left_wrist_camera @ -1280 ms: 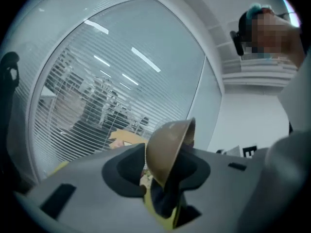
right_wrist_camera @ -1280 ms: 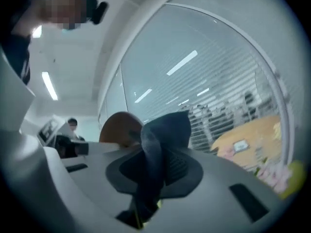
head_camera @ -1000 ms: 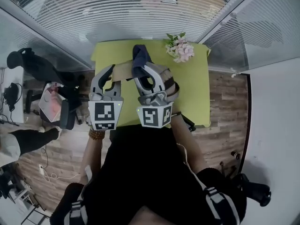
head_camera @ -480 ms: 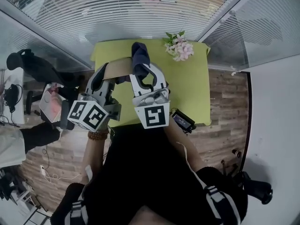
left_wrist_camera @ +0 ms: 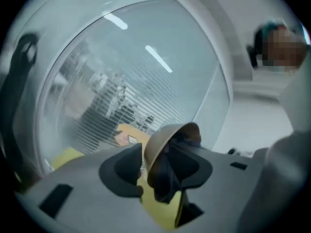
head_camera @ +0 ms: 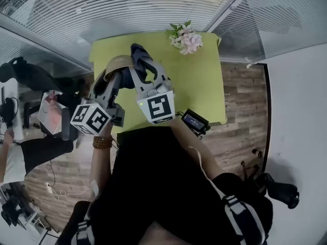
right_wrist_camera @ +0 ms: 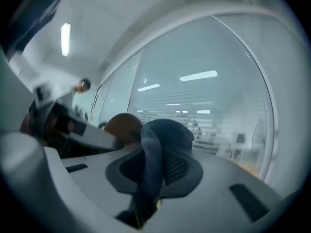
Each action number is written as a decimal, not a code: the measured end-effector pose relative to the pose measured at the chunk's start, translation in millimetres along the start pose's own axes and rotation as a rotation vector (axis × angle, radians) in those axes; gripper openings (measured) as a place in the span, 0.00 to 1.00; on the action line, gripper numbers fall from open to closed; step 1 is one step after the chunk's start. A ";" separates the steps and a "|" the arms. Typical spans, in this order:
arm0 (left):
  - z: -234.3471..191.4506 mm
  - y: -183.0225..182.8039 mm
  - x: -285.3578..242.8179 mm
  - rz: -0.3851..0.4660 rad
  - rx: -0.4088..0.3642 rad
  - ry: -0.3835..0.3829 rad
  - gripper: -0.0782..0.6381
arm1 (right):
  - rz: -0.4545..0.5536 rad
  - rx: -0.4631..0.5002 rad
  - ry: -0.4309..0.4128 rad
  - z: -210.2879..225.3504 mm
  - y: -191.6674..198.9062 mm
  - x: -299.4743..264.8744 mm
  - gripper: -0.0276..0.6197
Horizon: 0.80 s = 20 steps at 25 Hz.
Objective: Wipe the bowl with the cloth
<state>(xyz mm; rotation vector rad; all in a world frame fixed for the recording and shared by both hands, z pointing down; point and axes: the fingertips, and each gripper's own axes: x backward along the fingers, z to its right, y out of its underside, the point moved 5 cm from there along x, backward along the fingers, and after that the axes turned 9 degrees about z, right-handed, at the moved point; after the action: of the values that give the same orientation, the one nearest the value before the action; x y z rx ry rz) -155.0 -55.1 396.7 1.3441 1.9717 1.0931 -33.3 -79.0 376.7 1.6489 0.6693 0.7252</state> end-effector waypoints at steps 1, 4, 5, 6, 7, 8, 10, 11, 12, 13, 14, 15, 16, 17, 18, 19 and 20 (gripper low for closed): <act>2.8 -1.2 0.9 -0.033 -0.204 -0.030 0.34 | -0.017 0.186 -0.011 -3.4 0.5 3.8 0.12; 9.3 4.4 -4.6 -0.151 -0.667 -0.070 0.22 | -0.004 0.513 -0.048 -11.7 -3.1 10.1 0.12; 11.3 7.0 -7.5 -0.176 -0.719 -0.070 0.17 | 0.006 0.540 -0.049 -12.9 -4.8 10.9 0.12; 12.2 7.8 -9.7 -0.183 -0.714 -0.072 0.17 | 0.014 0.554 -0.043 -13.5 -6.0 11.4 0.12; 12.1 6.5 -10.8 -0.177 -0.665 -0.076 0.15 | 0.020 0.557 -0.036 -13.5 -6.9 11.9 0.12; 11.7 4.0 -11.0 -0.162 -0.599 -0.079 0.15 | 0.027 0.548 -0.027 -12.9 -8.2 12.3 0.12; 13.2 -2.0 -10.5 -0.118 -0.496 -0.081 0.15 | 0.049 0.508 -0.006 -10.6 -12.9 13.1 0.12; 15.0 -5.4 -10.2 -0.093 -0.451 -0.075 0.15 | 0.065 0.474 0.008 -9.0 -15.8 13.5 0.12; 16.5 -9.0 -9.9 -0.067 -0.393 -0.064 0.15 | 0.082 0.434 0.021 -7.6 -18.5 13.7 0.12; 17.0 -12.5 -9.5 -0.042 -0.321 -0.051 0.16 | 0.099 0.394 0.034 -6.4 -20.9 13.4 0.13; 16.7 -15.5 -9.0 -0.018 -0.242 -0.036 0.17 | 0.116 0.356 0.045 -5.5 -23.1 13.0 0.13; 16.4 -17.4 -8.2 0.002 -0.168 -0.020 0.18 | 0.129 0.322 0.052 -4.9 -25.2 12.7 0.13; 16.2 -18.5 -7.1 0.020 -0.104 -0.004 0.19 | 0.139 0.295 0.054 -4.4 -27.0 12.7 0.14; 16.2 -19.2 -5.9 0.037 -0.047 0.010 0.19 | 0.148 0.272 0.056 -3.9 -28.5 13.1 0.14; 15.9 -19.7 -4.9 0.052 0.006 0.022 0.20 | 0.158 0.247 0.059 -3.0 -29.6 13.5 0.14; 15.1 -20.0 -3.9 0.068 0.059 0.029 0.20 | 0.170 0.210 0.065 -1.8 -30.2 13.7 0.14; 13.5 -19.6 -2.7 0.083 0.118 0.035 0.20 | 0.187 0.154 0.073 -0.2 -30.6 13.5 0.14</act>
<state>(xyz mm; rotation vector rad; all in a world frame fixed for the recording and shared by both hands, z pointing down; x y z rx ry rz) -153.6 -56.8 372.8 1.4897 2.0494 1.0588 -26.2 -63.1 348.2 1.8508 0.6409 0.8905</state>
